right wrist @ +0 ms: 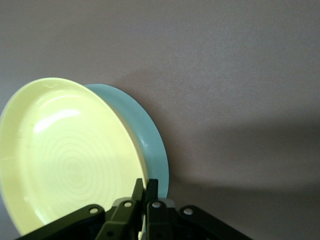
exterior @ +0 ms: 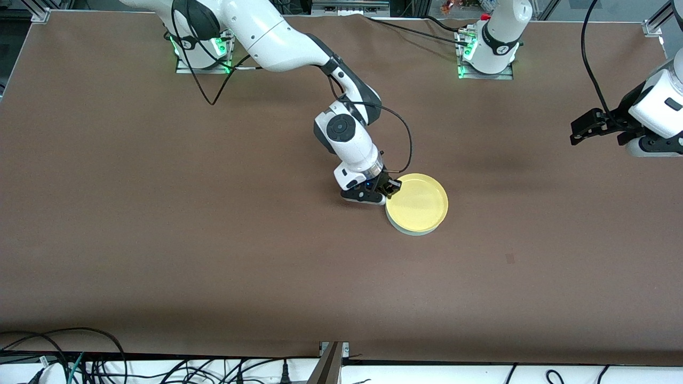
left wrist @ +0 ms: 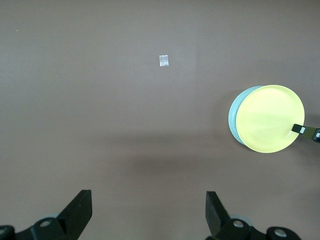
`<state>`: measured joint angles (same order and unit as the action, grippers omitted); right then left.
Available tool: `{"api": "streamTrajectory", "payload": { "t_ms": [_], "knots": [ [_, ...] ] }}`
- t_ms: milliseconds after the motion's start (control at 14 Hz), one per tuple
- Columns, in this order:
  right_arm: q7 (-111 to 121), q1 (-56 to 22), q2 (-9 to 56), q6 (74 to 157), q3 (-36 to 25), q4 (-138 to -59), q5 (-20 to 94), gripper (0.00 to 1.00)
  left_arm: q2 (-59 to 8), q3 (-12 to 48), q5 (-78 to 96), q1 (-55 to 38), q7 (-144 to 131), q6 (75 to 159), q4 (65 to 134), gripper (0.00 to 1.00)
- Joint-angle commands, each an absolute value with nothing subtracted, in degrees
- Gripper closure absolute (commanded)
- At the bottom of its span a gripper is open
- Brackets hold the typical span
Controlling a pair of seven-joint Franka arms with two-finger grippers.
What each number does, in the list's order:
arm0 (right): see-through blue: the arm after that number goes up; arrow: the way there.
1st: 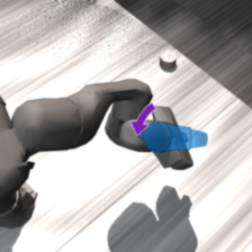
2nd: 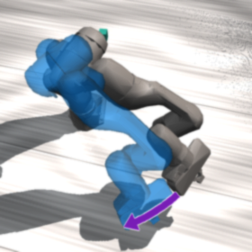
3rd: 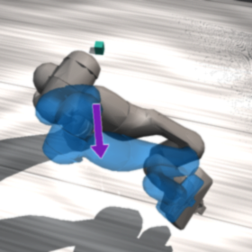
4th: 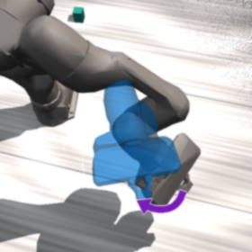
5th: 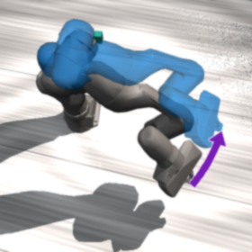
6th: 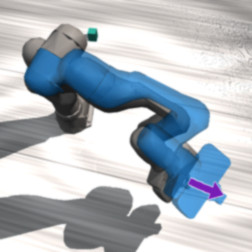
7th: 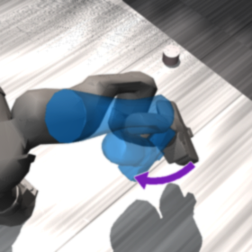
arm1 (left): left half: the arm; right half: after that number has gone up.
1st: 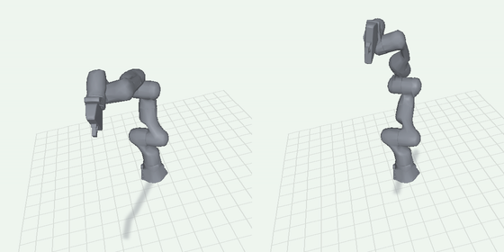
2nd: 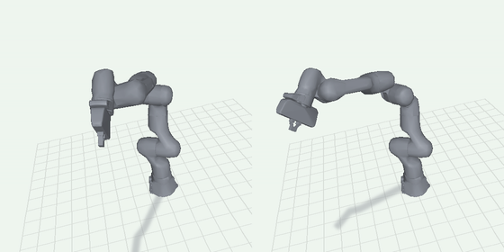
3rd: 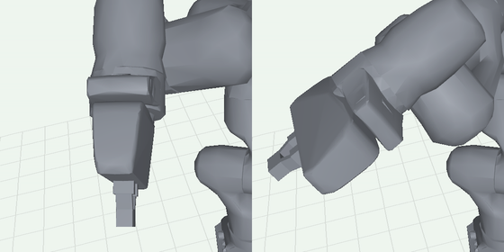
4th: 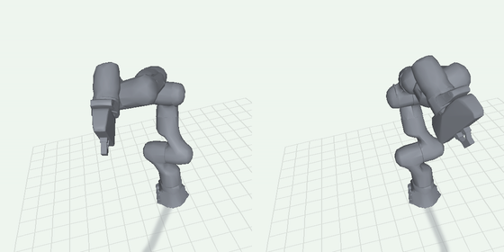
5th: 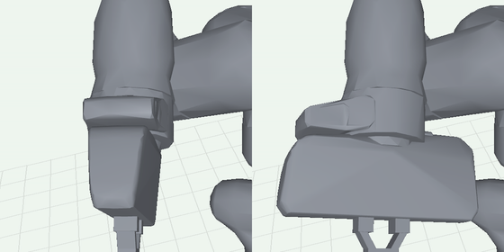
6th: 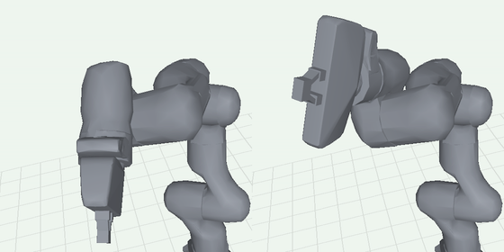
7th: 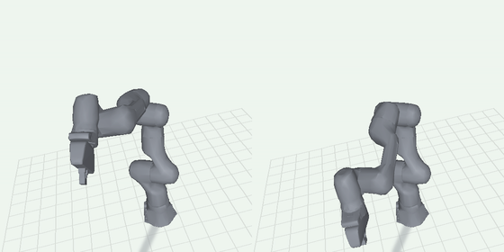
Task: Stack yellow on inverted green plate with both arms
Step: 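Lower the yellow plate onto the green plate and open the right gripper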
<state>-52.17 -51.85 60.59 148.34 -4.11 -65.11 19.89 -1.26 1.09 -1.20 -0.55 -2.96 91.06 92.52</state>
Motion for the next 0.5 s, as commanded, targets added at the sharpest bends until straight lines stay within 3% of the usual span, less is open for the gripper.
{"api": "streamTrajectory", "payload": {
  "t_ms": [0, 143, 429],
  "knots": [
    [-53.96, -52.56, 61.79, 148.36, -5.53, -62.84, 18.90, 0.56, -1.84, 1.32, -1.05, -0.44, -2.55, 89.74, 90.88, 0.00],
    [-53.88, -52.56, 61.26, 148.27, -6.24, -62.84, 18.90, 0.00, -1.76, 1.32, -1.05, -0.44, -2.55, 89.74, 90.88, 0.00],
    [-52.56, -50.98, 54.25, 139.42, -10.88, -63.02, 18.81, 0.00, -1.85, 1.32, -1.14, -0.44, -2.55, 89.74, 90.88, 0.00]
  ]
}}
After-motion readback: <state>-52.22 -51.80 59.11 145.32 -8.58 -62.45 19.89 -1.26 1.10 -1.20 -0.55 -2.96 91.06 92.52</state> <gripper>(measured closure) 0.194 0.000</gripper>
